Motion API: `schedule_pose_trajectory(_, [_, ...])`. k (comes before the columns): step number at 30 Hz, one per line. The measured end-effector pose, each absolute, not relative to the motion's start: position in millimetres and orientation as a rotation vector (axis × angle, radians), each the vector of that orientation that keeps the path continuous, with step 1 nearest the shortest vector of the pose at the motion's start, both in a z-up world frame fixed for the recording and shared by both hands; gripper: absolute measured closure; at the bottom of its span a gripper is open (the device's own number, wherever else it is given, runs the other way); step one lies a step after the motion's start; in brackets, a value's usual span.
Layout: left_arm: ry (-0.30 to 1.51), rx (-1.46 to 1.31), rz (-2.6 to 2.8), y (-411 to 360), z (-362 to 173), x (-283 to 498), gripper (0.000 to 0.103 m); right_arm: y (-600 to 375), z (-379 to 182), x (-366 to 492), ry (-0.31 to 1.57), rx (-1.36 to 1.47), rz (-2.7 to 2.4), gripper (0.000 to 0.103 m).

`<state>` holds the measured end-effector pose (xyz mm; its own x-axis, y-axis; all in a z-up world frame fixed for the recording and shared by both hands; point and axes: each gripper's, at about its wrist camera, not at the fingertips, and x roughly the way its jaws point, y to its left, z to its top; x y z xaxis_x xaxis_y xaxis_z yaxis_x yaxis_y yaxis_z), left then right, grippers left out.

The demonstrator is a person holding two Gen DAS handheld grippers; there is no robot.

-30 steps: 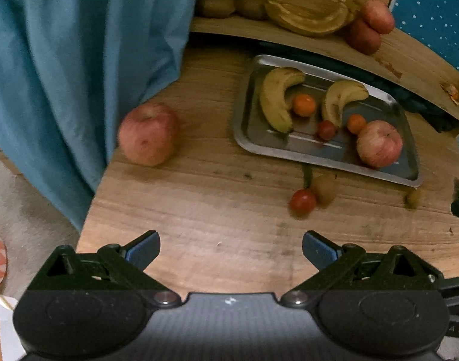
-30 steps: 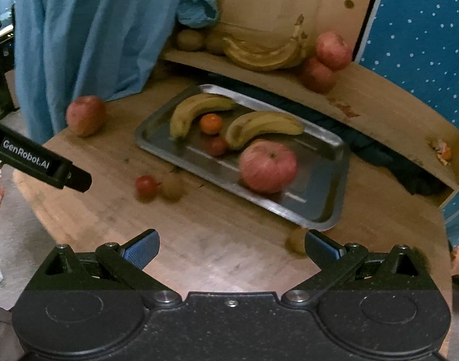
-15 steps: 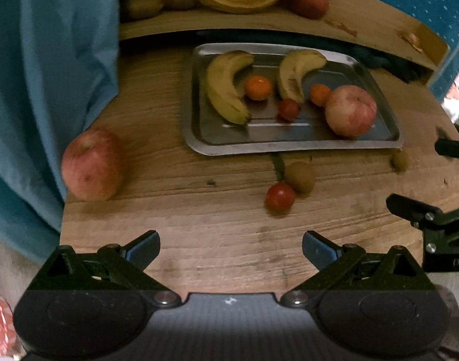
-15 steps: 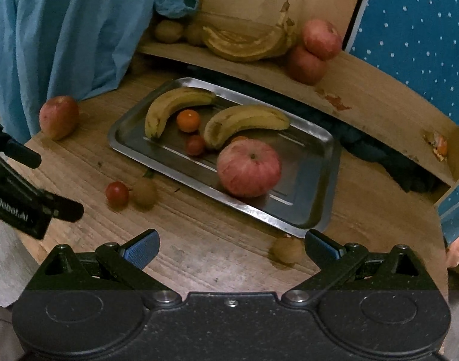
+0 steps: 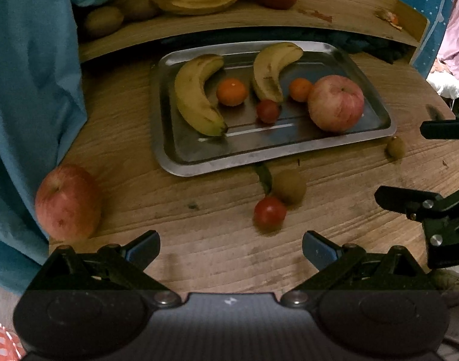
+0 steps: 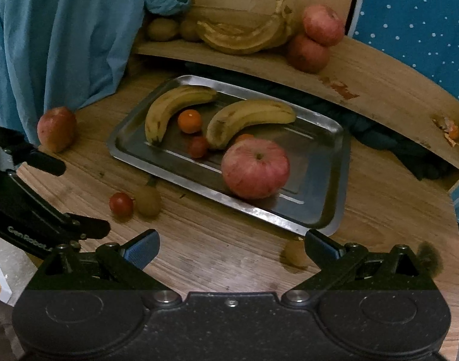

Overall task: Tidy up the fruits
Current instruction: 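Move the left gripper toward a cherry tomato while the right gripper moves toward a kiwi, then close the left gripper on the cherry tomato while the right gripper lowers onto the kiwi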

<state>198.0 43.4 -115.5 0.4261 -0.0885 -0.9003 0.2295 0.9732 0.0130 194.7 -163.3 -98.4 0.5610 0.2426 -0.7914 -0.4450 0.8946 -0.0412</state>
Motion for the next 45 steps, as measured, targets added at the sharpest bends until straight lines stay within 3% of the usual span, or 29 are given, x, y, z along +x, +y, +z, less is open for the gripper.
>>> schedule_pose_trajectory(6, [1.1, 0.149, -0.233, 45.8, -116.8, 199.2, 0.001, -153.3, -99.6, 201.5, 0.91, -0.238, 0.429, 0.004])
schedule_pose_trajectory(10, [1.085, 0.174, -0.25, 46.5, -117.7, 197.0, 0.009, -151.0, -106.2, 205.5, 0.934, -0.219, 0.414, 0.012])
schedule_pose_trajectory(20, [1.054, 0.226, -0.316, 43.1, -118.0, 193.4, 0.02, -142.3, -111.7, 209.9, 0.963, -0.151, 0.431, 0.02])
schedule_pose_trajectory(24, [1.047, 0.238, -0.341, 41.8, -119.2, 195.7, 0.027, -138.8, -112.4, 214.4, 0.966, -0.127, 0.445, 0.023])
schedule_pose_trajectory(28, [1.053, 0.232, -0.364, 41.7, -122.2, 201.6, 0.043, -135.6, -113.4, 220.0, 0.977, -0.095, 0.464, 0.03])
schedule_pose_trajectory(36, [1.046, 0.261, -0.449, 33.7, -125.1, 208.1, 0.047, -122.6, -117.6, 227.7, 0.999, -0.079, 0.507, 0.043])
schedule_pose_trajectory(45, [1.043, 0.275, -0.483, 33.2, -128.0, 212.7, 0.068, -111.5, -122.6, 235.1, 1.023, -0.078, 0.526, 0.05])
